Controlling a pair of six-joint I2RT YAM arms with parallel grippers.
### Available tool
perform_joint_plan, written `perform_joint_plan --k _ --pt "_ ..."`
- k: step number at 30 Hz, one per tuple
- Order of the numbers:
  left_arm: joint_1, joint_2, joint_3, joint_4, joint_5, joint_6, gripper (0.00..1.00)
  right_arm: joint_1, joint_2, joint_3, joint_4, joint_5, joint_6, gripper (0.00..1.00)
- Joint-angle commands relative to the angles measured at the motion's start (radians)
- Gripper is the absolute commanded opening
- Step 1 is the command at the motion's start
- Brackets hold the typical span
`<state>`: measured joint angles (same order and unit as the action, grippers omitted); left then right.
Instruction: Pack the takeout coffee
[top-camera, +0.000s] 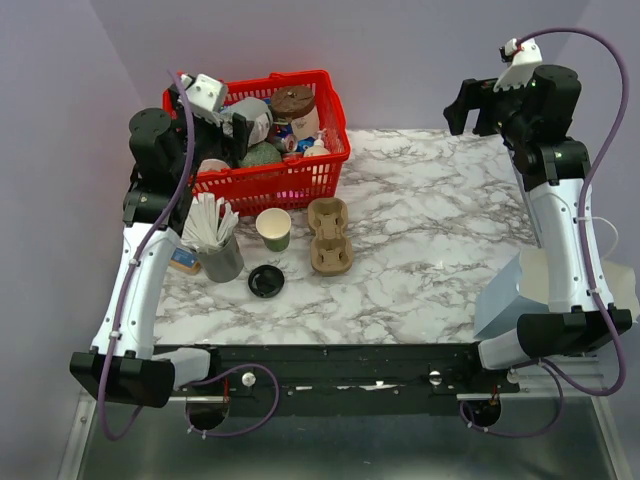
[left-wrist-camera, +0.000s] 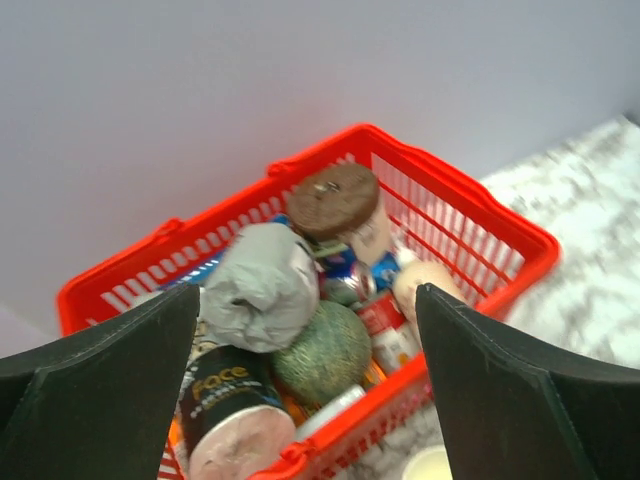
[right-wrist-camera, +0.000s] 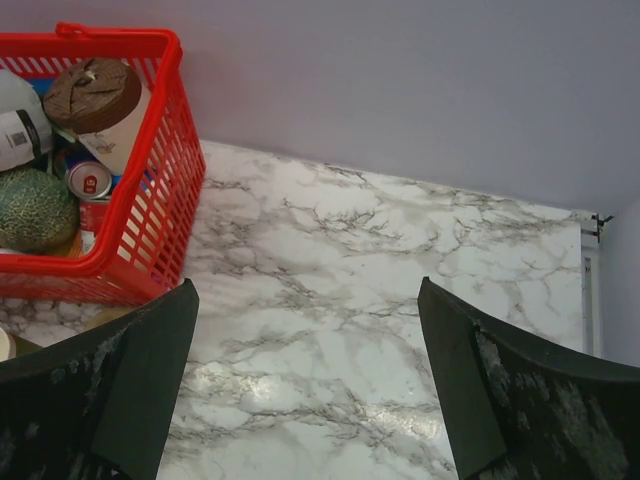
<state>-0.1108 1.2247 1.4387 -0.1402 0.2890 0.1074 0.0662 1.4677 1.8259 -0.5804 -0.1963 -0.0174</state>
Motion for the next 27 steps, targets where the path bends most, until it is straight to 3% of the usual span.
perform_joint_plan --k 1,3,7,10,16,23,27 --pt "-0.039 -0.013 0.005 -0.182 0.268 0.158 0.93 0.004 -0.012 -0.033 0.011 -0.049 -0.018 1.00" --pt "-0.087 -0.010 0.006 -0.283 0.277 0.248 0.92 0.004 -0.017 -0.057 0.011 -0.077 -0.042 1.00" --pt "-0.170 -0.002 -0.003 -0.442 0.291 0.426 0.86 0.003 -0.043 -0.103 -0.065 -0.418 -0.322 1.00" --pt "-0.222 0.019 0.018 -0.561 0.279 0.520 0.84 0.004 -0.066 -0.151 -0.085 -0.535 -0.368 1.00" --pt "-0.239 0.114 0.083 -0.687 0.208 0.514 0.83 0.006 -0.055 -0.174 -0.139 -0.528 -0.377 1.00" --pt "-0.256 0.337 0.267 -0.997 0.134 0.500 0.72 0.006 -0.076 -0.224 -0.170 -0.548 -0.398 1.00" --pt "-0.285 0.423 0.284 -1.017 0.017 0.499 0.66 0.007 -0.084 -0.246 -0.145 -0.549 -0.380 1.00"
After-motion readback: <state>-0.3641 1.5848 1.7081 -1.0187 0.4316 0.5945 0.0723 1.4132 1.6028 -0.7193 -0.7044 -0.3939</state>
